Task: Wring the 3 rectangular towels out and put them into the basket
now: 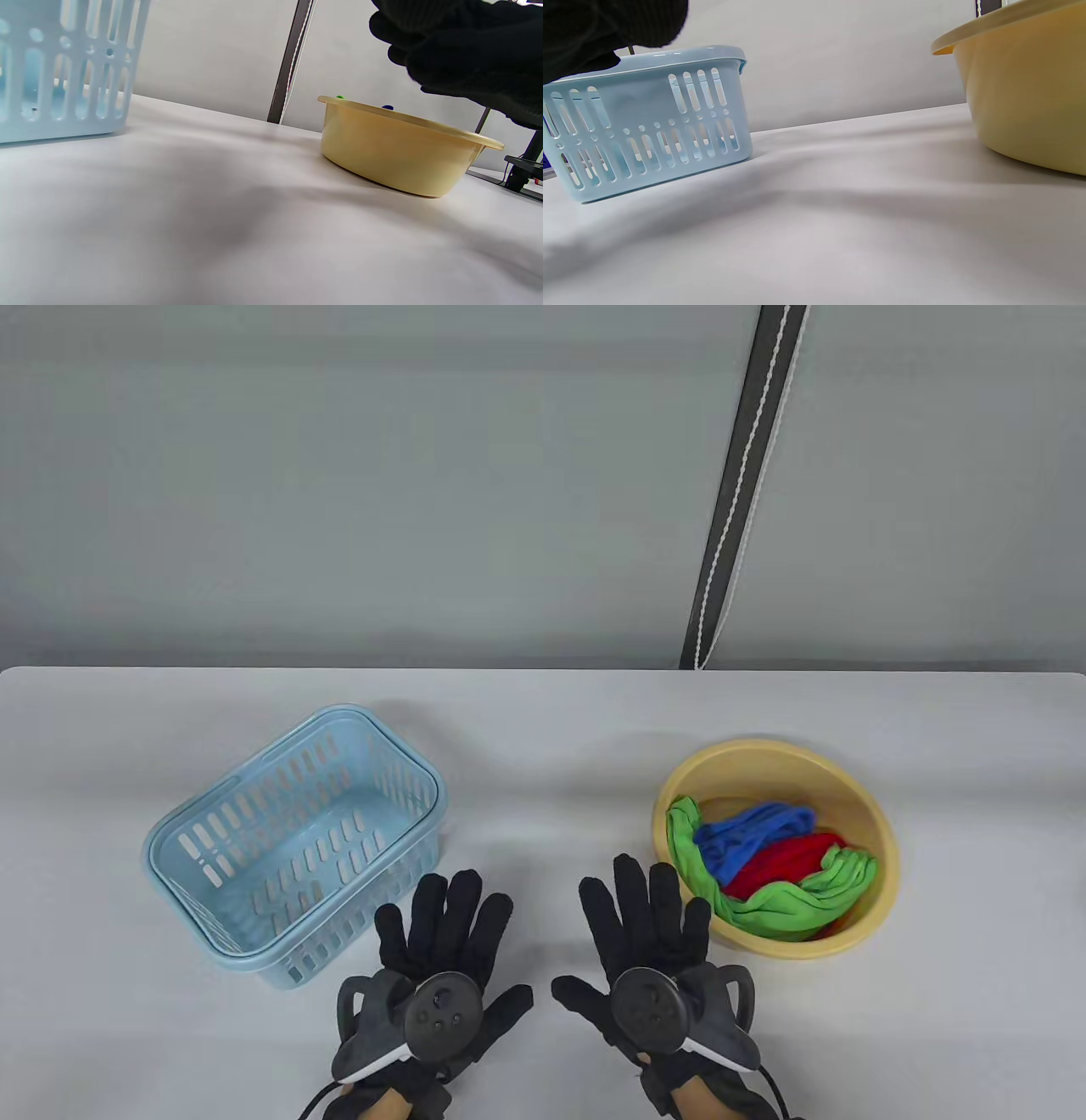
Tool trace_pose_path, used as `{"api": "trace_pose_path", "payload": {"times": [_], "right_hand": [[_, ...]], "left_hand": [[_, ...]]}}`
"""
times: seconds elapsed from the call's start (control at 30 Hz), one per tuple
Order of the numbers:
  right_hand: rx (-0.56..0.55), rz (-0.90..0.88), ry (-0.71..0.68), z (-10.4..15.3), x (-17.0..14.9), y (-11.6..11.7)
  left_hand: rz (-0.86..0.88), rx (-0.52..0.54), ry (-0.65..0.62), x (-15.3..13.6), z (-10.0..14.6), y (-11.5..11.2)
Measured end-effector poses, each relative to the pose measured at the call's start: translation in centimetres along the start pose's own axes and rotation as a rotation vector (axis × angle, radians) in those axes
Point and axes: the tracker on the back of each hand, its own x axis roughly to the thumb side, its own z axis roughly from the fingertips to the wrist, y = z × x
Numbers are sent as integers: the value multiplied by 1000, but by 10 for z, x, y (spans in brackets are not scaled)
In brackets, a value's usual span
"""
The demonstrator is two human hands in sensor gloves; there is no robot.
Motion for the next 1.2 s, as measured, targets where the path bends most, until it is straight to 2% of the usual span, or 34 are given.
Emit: {"api": "trace_pose_path", "payload": {"times": [0.83,0.9,1.07,1.2], "right_hand": [[15,11,28,-4,-1,-4],[10,25,42,-8,-3,-13],[-18,57,73,-29,-14,-56],[0,45,186,-58,-45,-104]], "left_hand": [[-9,-2,1,-1,1,1],[-6,-1,1,-1,1,1],[-13,1,0,-1,0,2],[-21,-4,2,0,0,2]]}}
